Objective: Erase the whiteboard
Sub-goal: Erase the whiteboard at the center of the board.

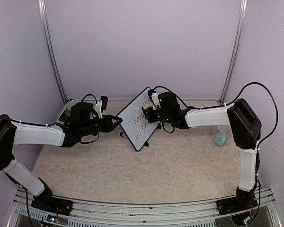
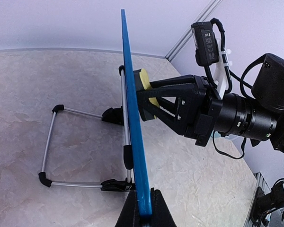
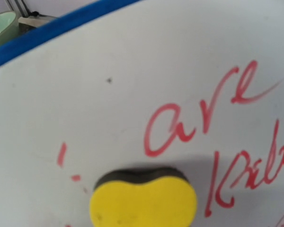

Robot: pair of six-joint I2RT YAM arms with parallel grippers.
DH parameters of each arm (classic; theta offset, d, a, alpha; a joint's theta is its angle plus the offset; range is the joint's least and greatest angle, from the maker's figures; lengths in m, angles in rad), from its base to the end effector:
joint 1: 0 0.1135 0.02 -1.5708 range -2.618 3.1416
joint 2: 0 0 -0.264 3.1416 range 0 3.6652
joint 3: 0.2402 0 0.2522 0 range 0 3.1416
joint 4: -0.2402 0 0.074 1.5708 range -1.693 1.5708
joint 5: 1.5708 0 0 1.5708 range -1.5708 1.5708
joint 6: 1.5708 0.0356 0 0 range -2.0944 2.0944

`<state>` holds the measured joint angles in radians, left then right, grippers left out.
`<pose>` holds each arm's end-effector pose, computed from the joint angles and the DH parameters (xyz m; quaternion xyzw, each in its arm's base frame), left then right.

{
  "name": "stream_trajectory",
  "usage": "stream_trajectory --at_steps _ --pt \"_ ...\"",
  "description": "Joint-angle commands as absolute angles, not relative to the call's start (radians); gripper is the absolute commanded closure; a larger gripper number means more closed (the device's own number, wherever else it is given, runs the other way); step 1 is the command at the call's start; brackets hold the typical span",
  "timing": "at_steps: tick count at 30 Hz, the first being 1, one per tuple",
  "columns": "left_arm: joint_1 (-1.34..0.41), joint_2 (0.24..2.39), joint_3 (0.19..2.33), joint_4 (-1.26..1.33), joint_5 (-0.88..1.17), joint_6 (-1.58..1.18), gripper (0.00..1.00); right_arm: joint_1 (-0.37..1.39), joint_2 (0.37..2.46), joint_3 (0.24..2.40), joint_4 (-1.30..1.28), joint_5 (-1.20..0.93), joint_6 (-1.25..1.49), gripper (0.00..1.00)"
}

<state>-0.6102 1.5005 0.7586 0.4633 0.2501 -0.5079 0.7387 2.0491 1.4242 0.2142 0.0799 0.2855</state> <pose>0.2628 -0.1945 0.2257 0.1155 0.7873 -0.4013 0.4536 0.3536 0.3182 0.2095 -0.1664 0.8193 0.2392 0.4937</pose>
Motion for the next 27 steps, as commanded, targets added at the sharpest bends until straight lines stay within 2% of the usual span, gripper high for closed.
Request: stream_trajectory --at_steps 1,11,27 --pt "-0.627 1.498 0.754 0.477 0.328 -0.522 1.0 0.746 2.07 1.461 0.147 0.012 0.289 0.87" --pt "-0.627 1.496 0.753 0.475 0.327 -0.521 1.0 0.746 2.096 1.598 0.109 0.004 0.278 0.87" --pt "-0.628 1.502 0.755 0.476 0.326 -0.521 1.0 0.777 2.103 1.562 0.131 0.007 0.249 0.87"
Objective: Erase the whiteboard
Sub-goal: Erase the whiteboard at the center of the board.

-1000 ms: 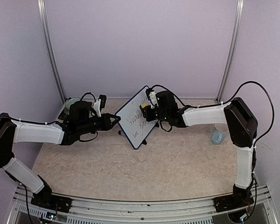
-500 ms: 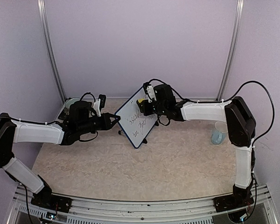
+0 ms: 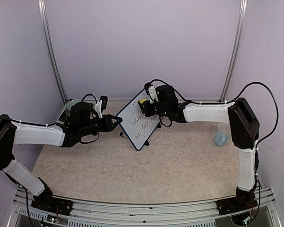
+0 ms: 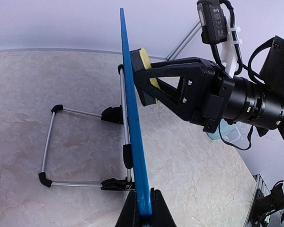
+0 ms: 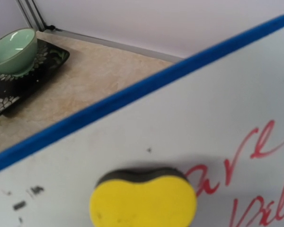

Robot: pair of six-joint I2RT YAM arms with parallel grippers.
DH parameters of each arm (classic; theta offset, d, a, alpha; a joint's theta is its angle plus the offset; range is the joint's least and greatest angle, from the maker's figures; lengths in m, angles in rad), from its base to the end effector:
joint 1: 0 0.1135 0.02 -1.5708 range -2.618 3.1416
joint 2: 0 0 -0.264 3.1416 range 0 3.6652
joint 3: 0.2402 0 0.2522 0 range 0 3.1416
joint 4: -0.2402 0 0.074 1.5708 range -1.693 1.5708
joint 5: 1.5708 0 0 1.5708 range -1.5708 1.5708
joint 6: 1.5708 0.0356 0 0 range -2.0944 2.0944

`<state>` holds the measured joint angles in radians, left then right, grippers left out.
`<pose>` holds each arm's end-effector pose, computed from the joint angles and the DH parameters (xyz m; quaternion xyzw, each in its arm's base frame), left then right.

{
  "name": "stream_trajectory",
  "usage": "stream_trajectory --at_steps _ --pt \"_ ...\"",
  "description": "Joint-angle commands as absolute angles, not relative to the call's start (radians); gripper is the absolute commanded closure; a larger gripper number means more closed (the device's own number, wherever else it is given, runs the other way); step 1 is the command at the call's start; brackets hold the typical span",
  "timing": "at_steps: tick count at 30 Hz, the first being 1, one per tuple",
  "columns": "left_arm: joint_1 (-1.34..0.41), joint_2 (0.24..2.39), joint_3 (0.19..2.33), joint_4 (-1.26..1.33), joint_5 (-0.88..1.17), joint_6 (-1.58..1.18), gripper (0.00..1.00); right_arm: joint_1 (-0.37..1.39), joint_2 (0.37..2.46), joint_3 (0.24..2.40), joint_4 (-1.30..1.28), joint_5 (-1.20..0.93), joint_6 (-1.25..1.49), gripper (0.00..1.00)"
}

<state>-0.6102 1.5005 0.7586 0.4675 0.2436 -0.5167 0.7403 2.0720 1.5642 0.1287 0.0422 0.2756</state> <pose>0.2631 -0.1945 0.2261 0.1103 0.7870 -0.4020 0.4549 0.3641 0.3307 0.2378 -0.1790 0.8080 0.2576 0.4987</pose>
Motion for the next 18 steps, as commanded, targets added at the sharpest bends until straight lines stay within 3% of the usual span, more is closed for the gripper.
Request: stream_trajectory --at_steps 1,18 --pt "-0.627 1.501 0.755 0.475 0.324 -0.521 1.0 0.778 2.1 1.552 0.139 0.001 0.25 0.87" --pt "-0.627 1.488 0.752 0.473 0.324 -0.519 1.0 0.825 2.06 1.451 0.27 -0.149 0.191 0.87"
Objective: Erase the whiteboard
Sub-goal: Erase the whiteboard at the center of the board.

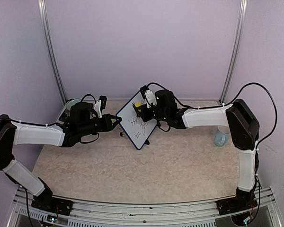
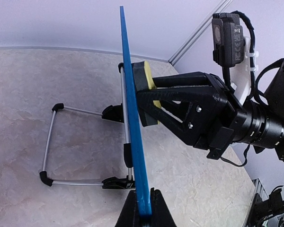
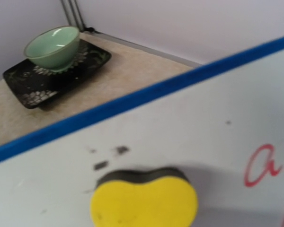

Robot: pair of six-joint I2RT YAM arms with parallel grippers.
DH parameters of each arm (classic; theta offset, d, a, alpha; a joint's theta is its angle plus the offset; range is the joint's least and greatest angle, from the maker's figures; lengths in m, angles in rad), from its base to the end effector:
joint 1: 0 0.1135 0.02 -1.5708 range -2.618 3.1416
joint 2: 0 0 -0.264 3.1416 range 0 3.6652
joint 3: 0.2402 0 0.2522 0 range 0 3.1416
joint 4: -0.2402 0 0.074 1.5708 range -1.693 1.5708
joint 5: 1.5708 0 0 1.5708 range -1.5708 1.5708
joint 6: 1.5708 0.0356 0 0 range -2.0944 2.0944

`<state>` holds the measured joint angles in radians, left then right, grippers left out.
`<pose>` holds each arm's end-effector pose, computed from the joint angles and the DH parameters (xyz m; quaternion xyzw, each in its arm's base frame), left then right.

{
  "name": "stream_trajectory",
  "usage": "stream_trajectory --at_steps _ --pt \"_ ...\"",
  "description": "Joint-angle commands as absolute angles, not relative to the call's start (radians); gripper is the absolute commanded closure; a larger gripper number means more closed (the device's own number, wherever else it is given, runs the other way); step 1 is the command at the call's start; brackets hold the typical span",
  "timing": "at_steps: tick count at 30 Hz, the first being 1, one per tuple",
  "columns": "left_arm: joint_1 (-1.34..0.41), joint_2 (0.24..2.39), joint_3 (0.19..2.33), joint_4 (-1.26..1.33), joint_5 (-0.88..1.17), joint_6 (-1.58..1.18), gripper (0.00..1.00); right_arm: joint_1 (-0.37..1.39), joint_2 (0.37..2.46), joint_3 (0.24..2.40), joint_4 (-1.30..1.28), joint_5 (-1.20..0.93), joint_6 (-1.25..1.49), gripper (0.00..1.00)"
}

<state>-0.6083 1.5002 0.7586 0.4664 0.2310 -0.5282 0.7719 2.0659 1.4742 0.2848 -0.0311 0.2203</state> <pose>0.2638 -0.1936 0.2261 0.1012 0.7887 -0.4000 0.4558 0.3480 0.3402 0.2259 -0.2285 0.7738 0.2922 0.5135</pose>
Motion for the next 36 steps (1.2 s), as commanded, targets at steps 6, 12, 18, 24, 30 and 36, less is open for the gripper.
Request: stream_trajectory --at_steps 6,12,18,24,30,36 --pt "-0.628 1.486 0.752 0.473 0.324 -0.519 1.0 0.834 2.046 1.396 0.295 -0.158 0.209 0.87" --pt "-0.629 1.487 0.752 0.476 0.325 -0.521 1.0 0.826 2.03 1.367 0.289 -0.145 0.22 0.87" --pt "-0.629 1.487 0.752 0.476 0.325 -0.52 1.0 0.76 2.044 1.417 0.246 -0.126 0.277 0.87" --pt "-0.628 1.487 0.752 0.475 0.324 -0.519 1.0 0.691 2.083 1.502 0.168 -0.083 0.34 0.87" --pt "-0.627 1.492 0.752 0.476 0.325 -0.519 1.0 0.628 2.107 1.534 0.152 -0.091 0.41 0.87" --pt "-0.628 1.492 0.752 0.475 0.325 -0.519 1.0 0.606 2.136 1.587 0.103 -0.082 0.417 0.87"
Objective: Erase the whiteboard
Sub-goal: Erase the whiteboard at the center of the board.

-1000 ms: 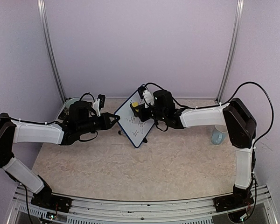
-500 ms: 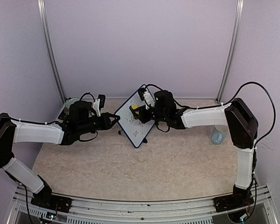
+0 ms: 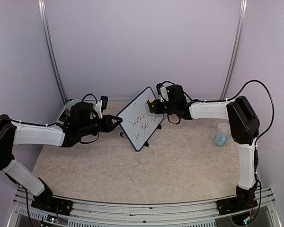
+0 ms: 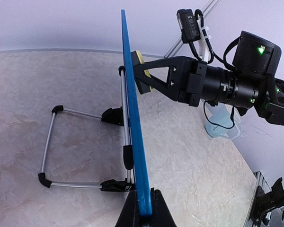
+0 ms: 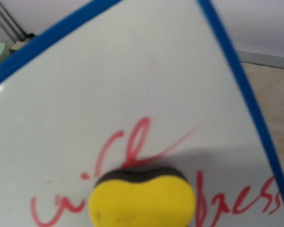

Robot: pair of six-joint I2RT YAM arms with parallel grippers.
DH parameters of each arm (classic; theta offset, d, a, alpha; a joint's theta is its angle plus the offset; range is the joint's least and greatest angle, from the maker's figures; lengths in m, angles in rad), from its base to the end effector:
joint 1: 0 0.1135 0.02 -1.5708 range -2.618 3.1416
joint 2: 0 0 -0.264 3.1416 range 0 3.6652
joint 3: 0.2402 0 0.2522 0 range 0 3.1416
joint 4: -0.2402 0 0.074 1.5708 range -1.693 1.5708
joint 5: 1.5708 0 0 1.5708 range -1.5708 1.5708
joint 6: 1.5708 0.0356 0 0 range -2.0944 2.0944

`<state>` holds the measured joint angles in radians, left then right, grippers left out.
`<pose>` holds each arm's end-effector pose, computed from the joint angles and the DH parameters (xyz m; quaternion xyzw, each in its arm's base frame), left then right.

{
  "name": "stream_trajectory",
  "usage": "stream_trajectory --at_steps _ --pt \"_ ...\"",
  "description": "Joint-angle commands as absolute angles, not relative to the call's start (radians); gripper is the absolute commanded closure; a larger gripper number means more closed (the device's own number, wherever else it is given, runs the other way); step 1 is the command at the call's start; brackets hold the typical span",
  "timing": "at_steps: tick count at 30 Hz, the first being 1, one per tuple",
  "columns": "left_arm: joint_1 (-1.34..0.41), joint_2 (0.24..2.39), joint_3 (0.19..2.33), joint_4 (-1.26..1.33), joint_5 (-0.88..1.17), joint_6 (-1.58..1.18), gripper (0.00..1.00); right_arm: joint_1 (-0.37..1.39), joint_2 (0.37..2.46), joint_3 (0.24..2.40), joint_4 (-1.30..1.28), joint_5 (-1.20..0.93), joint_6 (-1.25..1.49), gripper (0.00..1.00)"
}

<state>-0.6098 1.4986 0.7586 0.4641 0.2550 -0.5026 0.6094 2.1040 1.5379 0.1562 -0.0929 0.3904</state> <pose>0.2626 -0.1944 0.2264 0.1190 0.7859 -0.4020 0.4545 0.4028 0.2852 0.2165 -0.1166 0.8275 0.2967 0.4622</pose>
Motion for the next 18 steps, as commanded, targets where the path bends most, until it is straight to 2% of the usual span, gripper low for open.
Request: stream_trajectory --at_steps 1,7,18 --pt "-0.628 1.49 0.752 0.476 0.325 -0.519 1.0 0.606 2.138 1.587 0.102 -0.084 0.417 0.87" --pt "-0.628 1.494 0.753 0.476 0.326 -0.519 1.0 0.623 2.115 1.527 0.177 -0.162 0.396 0.87" --pt "-0.629 1.494 0.753 0.477 0.327 -0.52 1.0 0.717 2.042 1.368 0.312 -0.176 0.295 0.88"
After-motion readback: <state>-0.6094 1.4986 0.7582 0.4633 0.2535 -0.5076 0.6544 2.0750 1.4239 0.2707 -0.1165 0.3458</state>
